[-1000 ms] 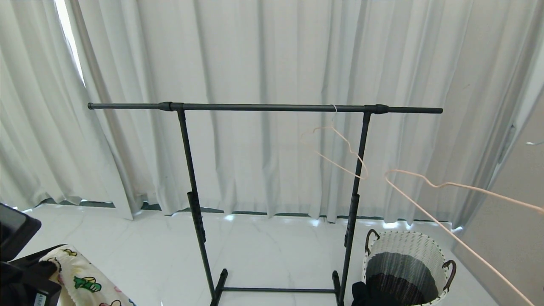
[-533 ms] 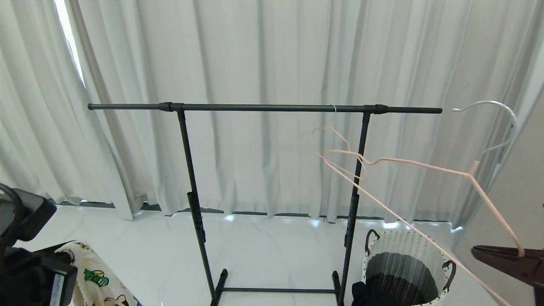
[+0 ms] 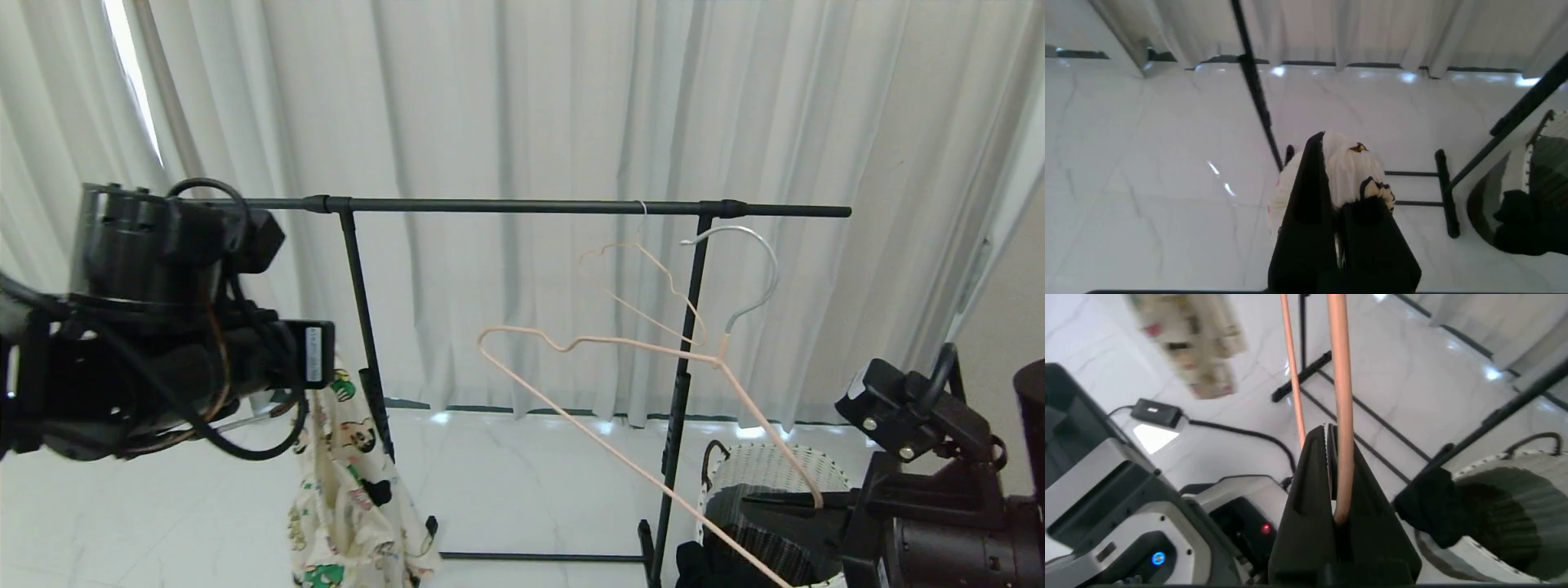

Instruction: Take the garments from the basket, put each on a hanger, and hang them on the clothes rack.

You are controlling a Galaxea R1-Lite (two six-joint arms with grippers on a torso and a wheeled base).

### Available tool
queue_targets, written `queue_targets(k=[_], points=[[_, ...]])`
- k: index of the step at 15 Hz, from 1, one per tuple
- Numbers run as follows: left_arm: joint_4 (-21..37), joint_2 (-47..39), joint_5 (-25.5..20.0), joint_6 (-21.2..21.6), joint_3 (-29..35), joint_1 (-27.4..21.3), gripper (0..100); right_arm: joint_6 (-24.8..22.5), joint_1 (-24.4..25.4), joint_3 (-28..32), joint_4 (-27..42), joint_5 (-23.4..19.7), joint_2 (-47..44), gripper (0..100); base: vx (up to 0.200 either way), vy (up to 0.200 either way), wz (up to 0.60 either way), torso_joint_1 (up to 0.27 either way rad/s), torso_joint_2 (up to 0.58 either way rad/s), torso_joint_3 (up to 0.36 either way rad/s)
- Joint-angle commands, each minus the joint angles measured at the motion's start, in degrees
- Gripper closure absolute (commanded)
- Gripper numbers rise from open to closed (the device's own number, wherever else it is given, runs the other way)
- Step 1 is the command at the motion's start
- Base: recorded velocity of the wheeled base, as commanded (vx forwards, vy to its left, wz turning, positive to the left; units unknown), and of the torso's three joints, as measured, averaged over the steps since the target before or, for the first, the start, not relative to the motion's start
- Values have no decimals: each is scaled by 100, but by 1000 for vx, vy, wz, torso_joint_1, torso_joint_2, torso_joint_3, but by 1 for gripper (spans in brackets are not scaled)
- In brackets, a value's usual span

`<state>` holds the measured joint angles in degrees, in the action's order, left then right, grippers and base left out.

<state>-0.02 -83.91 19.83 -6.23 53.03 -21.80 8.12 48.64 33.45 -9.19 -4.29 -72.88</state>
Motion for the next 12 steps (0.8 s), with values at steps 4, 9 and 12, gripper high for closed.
queue_targets(k=[4, 9, 12], points=[[-375, -1418, 73, -54, 814, -272, 100, 216, 655, 127, -30, -2, -174, 100, 0, 0, 0, 0, 0, 0], [-375, -1444, 47, -194, 920, -334, 100, 296, 787, 338, -92, 7, -464, 100, 0, 0, 0, 0, 0, 0], [-375, -1550, 64, -361, 1113, -308, 100, 304, 902, 434, -179, -2, -711, 100, 0, 0, 0, 0, 0, 0]])
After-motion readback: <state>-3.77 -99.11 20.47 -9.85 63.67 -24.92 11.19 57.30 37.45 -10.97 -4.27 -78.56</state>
